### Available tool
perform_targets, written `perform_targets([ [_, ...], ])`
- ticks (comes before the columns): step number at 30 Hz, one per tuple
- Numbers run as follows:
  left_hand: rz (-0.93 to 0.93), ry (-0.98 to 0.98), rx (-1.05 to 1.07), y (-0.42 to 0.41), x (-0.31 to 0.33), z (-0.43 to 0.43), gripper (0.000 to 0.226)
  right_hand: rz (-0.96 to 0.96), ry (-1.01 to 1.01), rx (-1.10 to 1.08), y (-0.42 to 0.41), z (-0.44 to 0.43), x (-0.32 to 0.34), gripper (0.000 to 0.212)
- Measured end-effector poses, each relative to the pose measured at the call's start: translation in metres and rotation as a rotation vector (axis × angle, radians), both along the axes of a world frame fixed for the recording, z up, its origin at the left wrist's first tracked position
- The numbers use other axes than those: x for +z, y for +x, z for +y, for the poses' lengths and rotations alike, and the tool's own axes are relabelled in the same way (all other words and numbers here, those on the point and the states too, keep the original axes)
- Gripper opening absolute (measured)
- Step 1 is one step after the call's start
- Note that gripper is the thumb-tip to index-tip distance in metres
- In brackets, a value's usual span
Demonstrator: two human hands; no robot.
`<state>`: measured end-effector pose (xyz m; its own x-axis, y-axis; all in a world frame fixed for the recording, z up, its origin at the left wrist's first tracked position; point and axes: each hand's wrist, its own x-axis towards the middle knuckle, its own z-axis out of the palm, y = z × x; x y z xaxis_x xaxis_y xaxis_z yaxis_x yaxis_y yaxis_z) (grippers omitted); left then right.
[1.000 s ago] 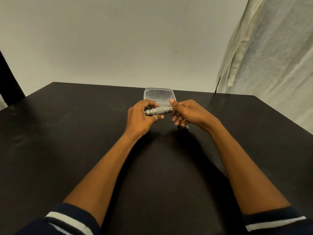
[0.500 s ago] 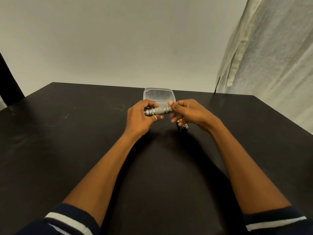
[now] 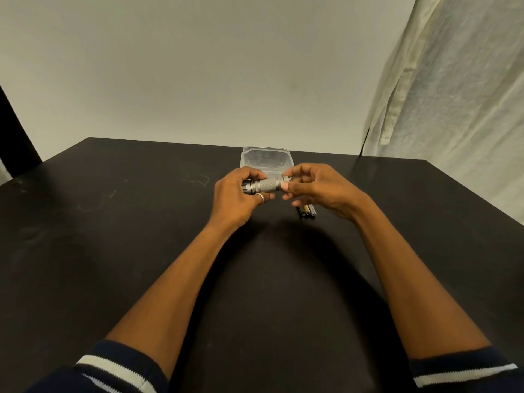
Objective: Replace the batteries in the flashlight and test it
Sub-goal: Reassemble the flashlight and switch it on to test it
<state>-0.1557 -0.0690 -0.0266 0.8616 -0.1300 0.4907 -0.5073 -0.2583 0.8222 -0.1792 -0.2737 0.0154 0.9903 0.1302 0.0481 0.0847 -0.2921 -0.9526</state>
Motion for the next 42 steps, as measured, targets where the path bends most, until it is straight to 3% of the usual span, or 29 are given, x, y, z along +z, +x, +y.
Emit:
perform_targets([
  [3,-0.010,0.007,-0.001,0.000,-0.001,0.000,0.037,0.001,-0.064,-0.017,0.000,0.002,-0.002,0.022],
  [8,-0.002,0.014,-0.002,0.001,-0.001,0.000,0.038,0.028,-0.189,-0.111,0.001,0.010,-0.002,0.055],
  [12,0.012,-0.012,-0.009,0.002,-0.002,0.000,0.037,0.005,-0.072,-0.036,-0.001,0.001,-0.001,0.030],
  [16,0.009,-0.011,-0.011,0.001,-0.002,0.000,0.037,0.005,-0.039,-0.009,0.001,-0.001,-0.003,0.020],
  [23,0.001,0.005,-0.011,0.001,-0.002,0.000,0.037,0.037,-0.259,-0.110,0.003,0.011,-0.005,0.065],
  [30,0.003,0.001,-0.009,0.002,-0.002,0.000,0.037,-0.011,-0.064,-0.020,0.003,-0.001,-0.003,0.032],
  [37,-0.001,-0.001,-0.001,0.001,-0.001,0.001,0.037,0.018,-0.228,-0.100,0.005,0.010,-0.007,0.059],
  [42,-0.003,0.003,-0.005,0.000,0.000,0.001,0.037,-0.031,-0.185,-0.071,0.006,0.007,-0.006,0.032],
])
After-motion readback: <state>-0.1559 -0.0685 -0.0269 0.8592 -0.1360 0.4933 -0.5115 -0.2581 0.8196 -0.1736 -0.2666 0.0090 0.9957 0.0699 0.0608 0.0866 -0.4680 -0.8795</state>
